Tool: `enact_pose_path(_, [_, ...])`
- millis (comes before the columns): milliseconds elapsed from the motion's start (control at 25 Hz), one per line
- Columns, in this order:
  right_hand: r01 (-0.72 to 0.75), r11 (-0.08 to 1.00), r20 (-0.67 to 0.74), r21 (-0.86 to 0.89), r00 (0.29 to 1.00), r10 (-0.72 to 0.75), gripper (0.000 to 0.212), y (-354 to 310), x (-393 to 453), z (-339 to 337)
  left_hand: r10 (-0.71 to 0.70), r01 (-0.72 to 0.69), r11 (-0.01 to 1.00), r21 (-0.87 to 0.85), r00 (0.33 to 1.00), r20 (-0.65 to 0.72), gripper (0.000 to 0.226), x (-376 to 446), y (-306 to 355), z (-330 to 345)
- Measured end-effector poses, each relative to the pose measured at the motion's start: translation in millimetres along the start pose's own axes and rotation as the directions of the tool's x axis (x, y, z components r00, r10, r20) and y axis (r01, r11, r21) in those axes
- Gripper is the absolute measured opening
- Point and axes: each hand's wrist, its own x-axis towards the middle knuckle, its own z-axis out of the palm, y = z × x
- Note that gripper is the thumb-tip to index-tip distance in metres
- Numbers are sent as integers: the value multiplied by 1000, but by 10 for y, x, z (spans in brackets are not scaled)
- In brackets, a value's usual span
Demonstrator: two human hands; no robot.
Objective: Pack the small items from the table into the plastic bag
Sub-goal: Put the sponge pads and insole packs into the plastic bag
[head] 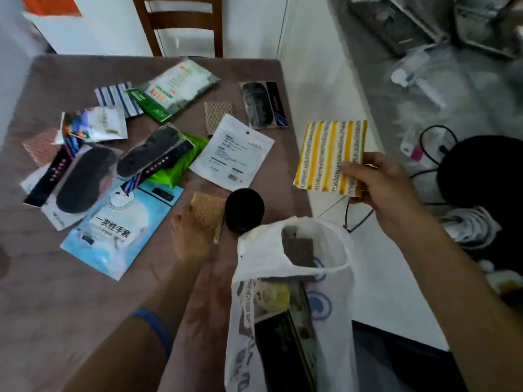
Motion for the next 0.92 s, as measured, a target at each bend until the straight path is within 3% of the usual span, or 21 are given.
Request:
enact_pose_path(120, [-43,925,-32,376,998,59,11,80,-1355,-395,-15,24,915,-402,1000,26,59,-581,54,-342])
enact_pose_path(240, [-308,784,63,539,943,326,32,492,-2323,-371,-158,128,669,-732,987,28,42,-879,-109,-585])
enact_pose_path(320, [-521,681,187,514,843,504,35,853,-2533,-122,-255,226,526,-820,962,102,41,-1045,-301,-681])
enact_pose_path(400, [-645,545,288,536,746,600,26,1057,-2430,214,-214,216,489,-845,969,123,42,-1223,-418,-801])
enact_pose_path(480, [-629,477,301,615,745,595,23,1143,-2148,467,-146,155,476,-866,985,96,43,-1342,-443,-910])
enact_pose_path(600, [-492,608,154,623,839,522,21,1192,-1786,634,-24,30,512,-859,1000,20,41,-1558,-323,-1093])
enact_pose_path(720, [-433,862,-28,265,890,455,18,1249,-1879,521,143,-82,562,-823,990,-1,42,-1760,-215,-1244])
enact_pose_path(760, [-384,898,-22,217,917,398,18,1231,-1976,466,240,-143,605,-783,971,8,44,-1812,-175,-1283])
enact_pose_path(840, [-318,885,193,341,945,265,24,1092,-2177,394,466,-327,733,-597,880,90,46,-1894,-63,-1285])
enact_pose_path(920, [-312,862,352,399,920,170,40,967,-2282,377,626,-501,740,-448,757,188,41,-1970,123,-1174])
